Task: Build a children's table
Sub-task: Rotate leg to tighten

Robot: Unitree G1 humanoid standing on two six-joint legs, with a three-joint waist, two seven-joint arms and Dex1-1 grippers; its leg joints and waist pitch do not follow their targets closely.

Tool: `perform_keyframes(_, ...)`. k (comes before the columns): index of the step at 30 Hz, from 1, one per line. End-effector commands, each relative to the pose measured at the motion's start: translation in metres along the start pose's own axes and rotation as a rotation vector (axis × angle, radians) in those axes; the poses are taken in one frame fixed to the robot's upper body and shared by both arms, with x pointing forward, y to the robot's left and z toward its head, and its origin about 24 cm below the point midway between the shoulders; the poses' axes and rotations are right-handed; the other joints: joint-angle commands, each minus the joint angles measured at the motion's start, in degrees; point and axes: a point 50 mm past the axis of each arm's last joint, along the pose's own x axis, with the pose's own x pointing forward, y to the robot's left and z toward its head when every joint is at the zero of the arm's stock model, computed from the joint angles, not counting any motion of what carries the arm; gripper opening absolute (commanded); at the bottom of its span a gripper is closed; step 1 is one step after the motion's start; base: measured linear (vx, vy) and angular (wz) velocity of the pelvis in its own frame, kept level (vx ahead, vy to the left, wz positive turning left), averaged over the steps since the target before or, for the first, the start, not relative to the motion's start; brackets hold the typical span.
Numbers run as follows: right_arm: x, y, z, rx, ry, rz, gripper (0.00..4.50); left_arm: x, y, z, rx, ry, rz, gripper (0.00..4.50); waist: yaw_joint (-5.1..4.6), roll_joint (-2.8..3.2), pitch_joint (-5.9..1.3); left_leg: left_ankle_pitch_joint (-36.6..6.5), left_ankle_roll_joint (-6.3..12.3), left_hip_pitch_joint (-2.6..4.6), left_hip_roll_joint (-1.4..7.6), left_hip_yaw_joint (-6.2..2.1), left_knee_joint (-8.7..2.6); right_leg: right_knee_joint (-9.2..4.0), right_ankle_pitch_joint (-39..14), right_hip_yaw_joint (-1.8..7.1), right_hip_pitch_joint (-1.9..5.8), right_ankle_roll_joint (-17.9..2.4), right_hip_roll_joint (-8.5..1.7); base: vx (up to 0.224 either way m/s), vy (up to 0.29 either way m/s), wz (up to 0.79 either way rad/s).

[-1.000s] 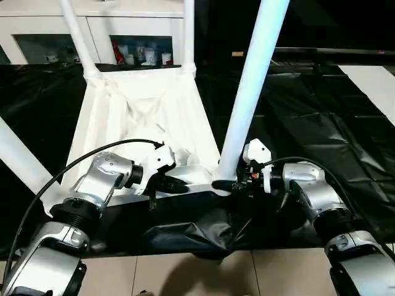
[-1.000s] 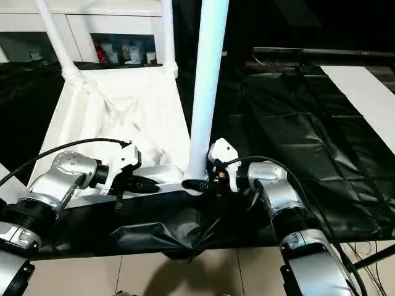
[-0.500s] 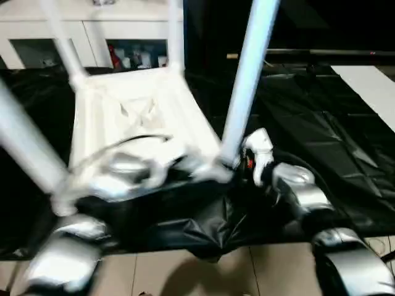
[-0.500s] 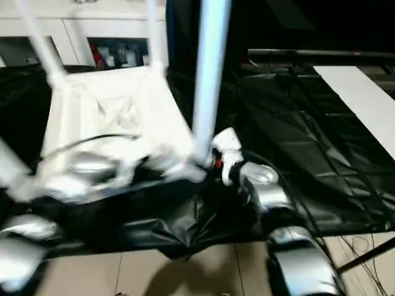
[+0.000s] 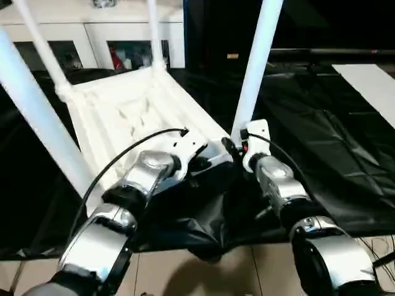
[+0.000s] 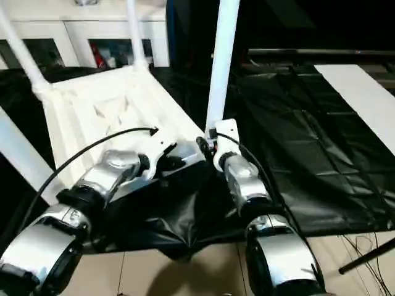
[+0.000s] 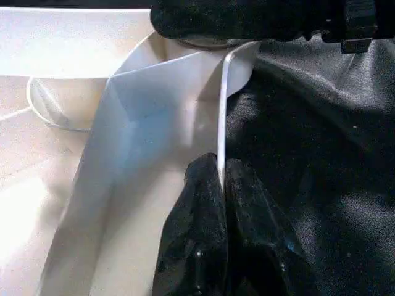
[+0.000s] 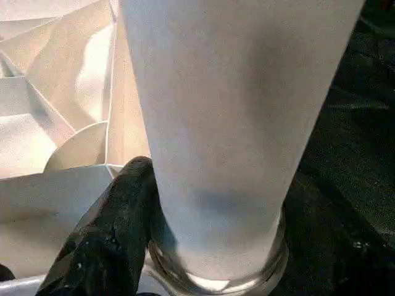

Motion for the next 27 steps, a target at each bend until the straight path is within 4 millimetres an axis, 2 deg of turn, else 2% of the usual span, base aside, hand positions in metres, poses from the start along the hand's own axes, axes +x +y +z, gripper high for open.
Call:
perform_keyframes(1,0.001,0.034,0.0,-0.002,-0.043,0.275,3.31,-0.006,0.005,-0.013,0.008,0.04,0.027,0.0,0.03,-0.57,-3.46,-13.64,3.56,0.26,-0.53,0.31,-3.24,-4.09,-9.44,0.87,2.71,-12.52,-1.35,0.0,0.0,0.0)
perform_keyframes(3,-0.002,0.029,0.001,-0.025,-0.043,0.31,3.37,-0.009,0.006,-0.016,0.017,0.05,0.012,0.0,-0.02,-0.56,-3.39,-13.85,4.04,0.07,-0.53,0.23,-3.31,-3.99,-9.31,0.79,2.83,-12.47,-1.36,0.0,0.0,0.0)
perform_keyframes(4,-0.003,0.026,0.002,-0.04,-0.044,0.324,3.48,-0.011,0.006,-0.018,0.03,0.054,-0.011,0.0,-0.4,-0.74,-3.38,-13.03,4.06,-0.61,-0.66,-0.08,-3.5,-3.83,-10.07,0.55,3.41,-11.86,-1.39,0.0,0.0,0.0)
perform_keyframes(5,-0.004,0.023,0.003,-0.05,-0.045,0.33,3.6,-0.012,0.005,-0.018,0.04,0.056,-0.03,0.0,-0.49,-0.61,-3.3,-12.97,3.85,-0.71,-0.62,-0.14,-3.62,-3.92,-11.17,0.45,3.37,-11.49,-1.39,0.0,0.0,0.0)
perform_keyframes(6,-0.007,0.018,0.005,-0.065,-0.047,0.358,3.69,-0.015,0.006,-0.021,0.044,0.067,-0.049,0.0,-0.51,-0.6,-3.33,-13.52,3.48,-0.25,-0.57,-0.1,-3.5,-4.21,-12.57,0.55,3.06,-11.42,-1.49,0.0,0.0,0.0)
perform_keyframes(7,-0.011,0.008,0.008,-0.094,-0.044,0.401,3.82,-0.019,0.007,-0.026,0.049,0.084,-0.084,0.0,-0.5,-0.8,-3.47,-13.13,3.82,0.06,-0.46,0.01,-3.22,-4.06,-10.49,0.76,2.97,-12.79,-1.43,0.0,0.0,0.0)
perform_keyframes(9,-0.016,0.002,0.01,-0.116,-0.039,0.439,3.82,-0.022,0.007,-0.028,0.052,0.096,-0.104,0.0,-0.46,-0.6,-3.55,-11.9,4.21,-0.03,-0.37,-0.02,-3.2,-3.69,-7.77,0.78,3.05,-13.85,-1.42,0.0,0.0,0.0)
perform_keyframes(11,-0.025,-0.009,0.012,-0.164,-0.031,0.528,3.82,-0.028,0.007,-0.033,0.07,0.107,-0.164,0.0,-0.38,-0.86,-3.61,-10.82,5.19,0.04,-0.38,0.11,-2.99,-3.44,-4.68,0.71,3.19,-15.01,-1.23,0.0,0.0,0.0)
perform_keyframes(12,-0.027,-0.011,0.013,-0.172,-0.029,0.541,3.82,-0.029,0.007,-0.034,0.071,0.109,-0.174,0.0,-0.06,-0.75,-3.68,-9.61,6.1,0.07,-0.31,0.18,-2.8,-3.12,-2.21,0.67,3.29,-15.76,-1.14,0.0,0.0,0.0)
perform_keyframes(13,-0.033,-0.015,0.014,-0.195,-0.021,0.589,3.82,-0.033,0.006,-0.035,0.083,0.108,-0.22,0.0,0.1,-0.68,-3.64,-9.37,6.59,0.18,-0.18,0.3,-2.81,-3.05,-1.15,0.6,3.18,-16.36,-1.1,0.0,0.0,0.0)
perform_keyframes(15,-0.04,-0.02,0.015,-0.227,-0.01,0.655,3.82,-0.04,0.002,-0.037,0.112,0.108,-0.32,0.0,0.14,-0.91,-3.53,-10.07,6.92,0.12,-0.2,0.42,-2.77,-3.06,-1.85,0.6,3.11,-16.66,-1.1,0.0,0.0,0.0)
perform_keyframes(17,-0.048,-0.024,0.015,-0.258,0.004,0.727,3.82,-0.049,-0.004,-0.04,0.133,0.118,-0.445,0.0,0.4,-1.06,-3.41,-11.19,6.43,0.17,0.01,0.34,-2.96,-3.19,-4.67,0.63,3.04,-16.4,-1.24,0.0,0.0,0.0)
perform_keyframes(18,-0.049,-0.024,0.015,-0.255,0.006,0.741,3.82,-0.05,-0.004,-0.041,0.128,0.121,-0.458,0.0,0.47,-0.85,-3.35,-11.93,5.82,0.42,0.16,0.36,-3.09,-3.29,-5.95,0.72,2.84,-16.32,-1.29,0.0,0.0,0.0)
perform_keyframes(19,-0.05,-0.024,0.014,-0.252,0.009,0.757,3.82,-0.051,-0.004,-0.041,0.133,0.124,-0.454,0.0,0.63,-1.06,-3.28,-12.83,5.33,0.71,0.19,0.52,-3.09,-3.42,-6.99,0.78,2.51,-16.34,-1.17,0.0,0.0,0.0)
perform_keyframes(20,-0.051,-0.023,0.013,-0.252,0.015,0.775,3.82,-0.052,-0.003,-0.041,0.134,0.125,-0.449,0.0,0.7,-1.14,-3.21,-13.38,5.16,0.68,0.25,0.52,-3.18,-3.39,-7.63,0.79,2.5,-16.22,-1.14,0.0,0.0,0.0)
perform_keyframes(22,-0.053,-0.022,0.011,-0.252,0.028,0.804,3.82,-0.053,-0.002,-0.041,0.134,0.126,-0.444,0.0,1.13,-1.06,-3.23,-13.33,4.54,0.9,0.39,0.54,-3.27,-3.41,-8.42,0.9,2.39,-15.72,-1.29,0.0,0.0,0.0)
perform_keyframes(23,-0.054,-0.021,0.009,-0.255,0.041,0.821,3.82,-0.054,-0.002,-0.042,0.131,0.126,-0.442,0.0,1.3,-1.16,-3.2,-13.16,4.38,0.86,0.4,0.6,-3.29,-3.33,-8.13,0.95,2.4,-15.49,-1.27,0.0,0.0,0.0)
perform_keyframes(24,-0.055,-0.019,0.004,-0.272,0.072,0.844,3.57,-0.055,-0.001,-0.042,0.126,0.124,-0.434,0.0,1.4,-1.15,-3.23,-12.68,4.3,0.72,0.34,0.59,-3.3,-3.23,-7.85,0.93,2.47,-15.26,-1.33,0.0,0.0,0.0)
perform_keyframes(27,-0.055,-0.018,0.001,-0.281,0.087,0.858,3.42,-0.057,0.0,-0.042,0.126,0.123,-0.425,0.0,1.42,-1.2,-3.26,-12.1,4.11,0.61,0.27,0.61,-3.29,-3.24,-7.3,0.97,2.53,-14.9,-1.42,0.0,0.0,0.0)
